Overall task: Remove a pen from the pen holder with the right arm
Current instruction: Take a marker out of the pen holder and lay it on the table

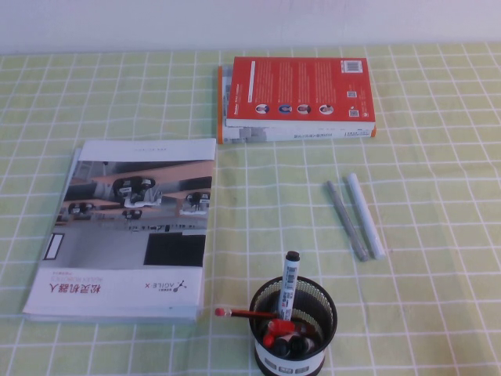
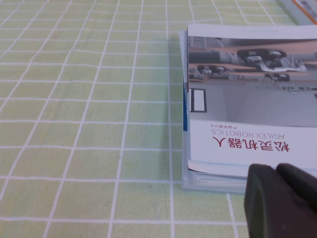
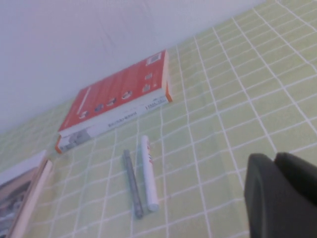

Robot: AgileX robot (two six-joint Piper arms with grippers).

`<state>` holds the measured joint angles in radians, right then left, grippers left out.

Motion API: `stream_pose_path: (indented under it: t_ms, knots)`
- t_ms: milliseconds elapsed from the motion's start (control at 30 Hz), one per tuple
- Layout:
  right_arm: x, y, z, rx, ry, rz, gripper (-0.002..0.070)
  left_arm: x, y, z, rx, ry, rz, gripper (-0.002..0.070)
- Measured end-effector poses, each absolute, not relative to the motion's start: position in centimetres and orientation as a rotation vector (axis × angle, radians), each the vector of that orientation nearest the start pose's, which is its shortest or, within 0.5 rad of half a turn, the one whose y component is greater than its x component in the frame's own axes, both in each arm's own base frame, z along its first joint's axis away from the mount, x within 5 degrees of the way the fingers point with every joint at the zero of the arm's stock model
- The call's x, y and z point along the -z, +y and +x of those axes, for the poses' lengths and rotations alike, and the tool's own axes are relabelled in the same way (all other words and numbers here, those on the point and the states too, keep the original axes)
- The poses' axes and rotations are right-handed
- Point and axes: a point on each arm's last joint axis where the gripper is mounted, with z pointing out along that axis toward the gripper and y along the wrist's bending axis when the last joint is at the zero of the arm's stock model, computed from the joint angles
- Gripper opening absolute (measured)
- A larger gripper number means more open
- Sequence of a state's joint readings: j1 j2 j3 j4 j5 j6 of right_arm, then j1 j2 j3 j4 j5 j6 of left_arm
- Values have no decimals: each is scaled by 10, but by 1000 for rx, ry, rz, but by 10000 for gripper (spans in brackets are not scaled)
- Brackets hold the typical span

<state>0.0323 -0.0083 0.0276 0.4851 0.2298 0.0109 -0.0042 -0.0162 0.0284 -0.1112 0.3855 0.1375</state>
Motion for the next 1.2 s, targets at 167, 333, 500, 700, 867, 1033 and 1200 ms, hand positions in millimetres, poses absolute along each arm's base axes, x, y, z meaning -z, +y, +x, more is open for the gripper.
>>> stream_pose_path:
  t_ms: [167, 333, 500, 700, 867, 1033, 1200]
  knots:
    - [-190, 14, 55, -655, 1641, 456, -13, -170, -4, 52, 18, 1878, 65, -5]
    - [-192, 14, 55, -736, 1606, 526, -13, -170, -4, 52, 18, 1878, 65, -5]
    - [-193, 14, 56, -745, 1594, 538, -13, -170, -4, 52, 18, 1878, 65, -5]
    - [-202, 21, 54, -775, 1676, 482, -12, -170, -4, 52, 18, 1878, 65, -5]
    - [-228, 29, 62, -750, 1884, 380, -13, -170, -4, 52, 18, 1878, 65, -5]
    - [-244, 34, 79, -677, 2126, 275, -13, -170, -4, 52, 18, 1878, 65, -5]
    - [-246, 34, 100, -598, 2332, 212, -12, -170, -4, 52, 18, 1878, 65, -5]
